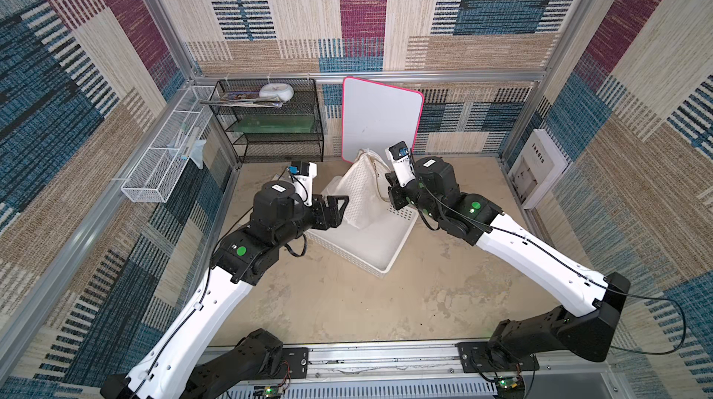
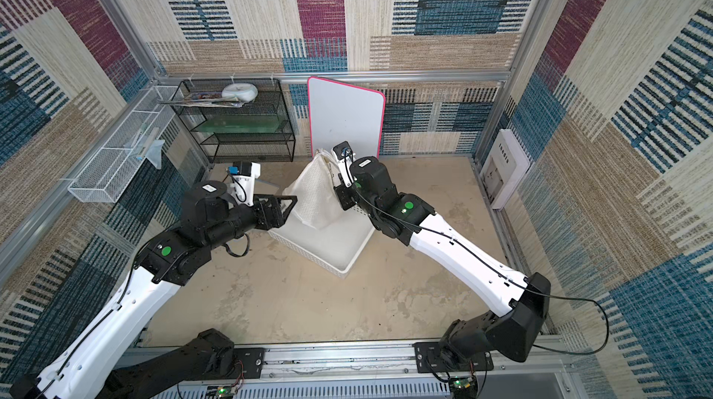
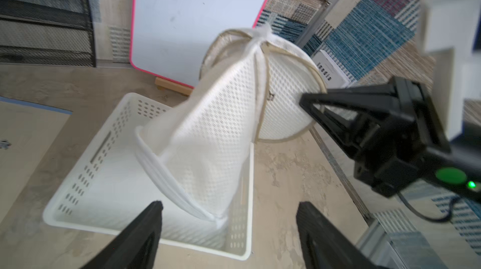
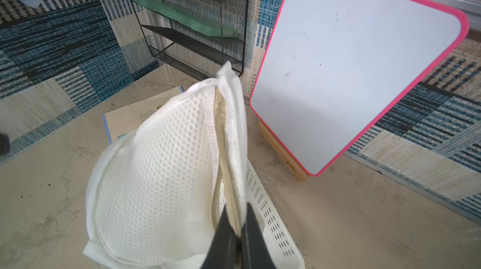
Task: Turn the laundry bag inside out
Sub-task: Turn over the laundry bag.
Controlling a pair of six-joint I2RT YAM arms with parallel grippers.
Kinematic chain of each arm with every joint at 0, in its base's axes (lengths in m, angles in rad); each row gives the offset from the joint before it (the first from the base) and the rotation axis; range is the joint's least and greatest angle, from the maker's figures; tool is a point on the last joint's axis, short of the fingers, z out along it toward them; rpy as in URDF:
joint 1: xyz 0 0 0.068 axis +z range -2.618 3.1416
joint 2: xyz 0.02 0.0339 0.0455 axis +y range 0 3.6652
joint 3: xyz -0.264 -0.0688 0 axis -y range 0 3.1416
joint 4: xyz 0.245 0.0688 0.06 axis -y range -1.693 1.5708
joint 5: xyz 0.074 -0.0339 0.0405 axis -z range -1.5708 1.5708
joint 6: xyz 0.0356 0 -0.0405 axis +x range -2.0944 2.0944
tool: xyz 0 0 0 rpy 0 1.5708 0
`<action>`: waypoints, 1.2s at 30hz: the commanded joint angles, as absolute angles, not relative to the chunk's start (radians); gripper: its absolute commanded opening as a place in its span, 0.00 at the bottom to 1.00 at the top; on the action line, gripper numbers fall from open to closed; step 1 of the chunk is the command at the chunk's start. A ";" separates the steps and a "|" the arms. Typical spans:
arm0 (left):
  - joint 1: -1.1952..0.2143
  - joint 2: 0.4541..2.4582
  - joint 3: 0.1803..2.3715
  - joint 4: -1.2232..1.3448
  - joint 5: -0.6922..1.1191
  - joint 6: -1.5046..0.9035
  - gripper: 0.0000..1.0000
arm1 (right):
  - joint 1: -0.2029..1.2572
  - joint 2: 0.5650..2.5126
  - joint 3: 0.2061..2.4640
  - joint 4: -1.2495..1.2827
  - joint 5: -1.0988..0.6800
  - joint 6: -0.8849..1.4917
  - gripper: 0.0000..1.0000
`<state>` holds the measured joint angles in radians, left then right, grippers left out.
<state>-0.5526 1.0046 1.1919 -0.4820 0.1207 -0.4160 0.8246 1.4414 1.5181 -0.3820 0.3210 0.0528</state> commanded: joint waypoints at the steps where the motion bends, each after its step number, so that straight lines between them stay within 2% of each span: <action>1: -0.651 0.972 1.118 -0.375 0.027 -0.446 0.84 | 0.828 1.458 1.595 -0.486 0.396 0.155 0.00; 5: -0.785 0.970 1.023 -0.247 -0.075 -0.471 0.80 | 0.830 1.485 1.684 -0.504 0.415 0.187 0.00; 9: -0.872 1.020 0.971 -0.112 -0.142 -0.437 0.80 | 0.835 1.537 1.785 -0.552 0.405 0.224 0.00; 16: -0.896 1.180 0.947 0.148 -0.306 -0.384 0.88 | 0.838 1.514 1.786 -0.529 0.329 0.312 0.00; 19: -0.896 1.259 0.947 0.273 -0.309 -0.319 0.89 | 0.838 1.482 1.757 -0.508 0.303 0.332 0.00; 23: -0.894 1.353 0.992 0.305 -0.366 -0.306 0.88 | 0.838 1.455 1.732 -0.501 0.291 0.346 0.00; 28: -0.894 1.410 0.974 0.389 -0.538 -0.381 0.70 | 0.838 1.430 1.698 -0.488 0.293 0.356 0.00; 36: -0.891 1.448 0.983 0.389 -0.674 -0.367 0.42 | 0.832 1.398 1.674 -0.495 0.310 0.350 0.00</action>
<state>-0.8948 1.4437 0.9787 0.3546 -0.5949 -0.3817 0.8318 1.4071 1.6779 -0.5255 0.2993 0.3454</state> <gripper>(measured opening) 0.443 0.084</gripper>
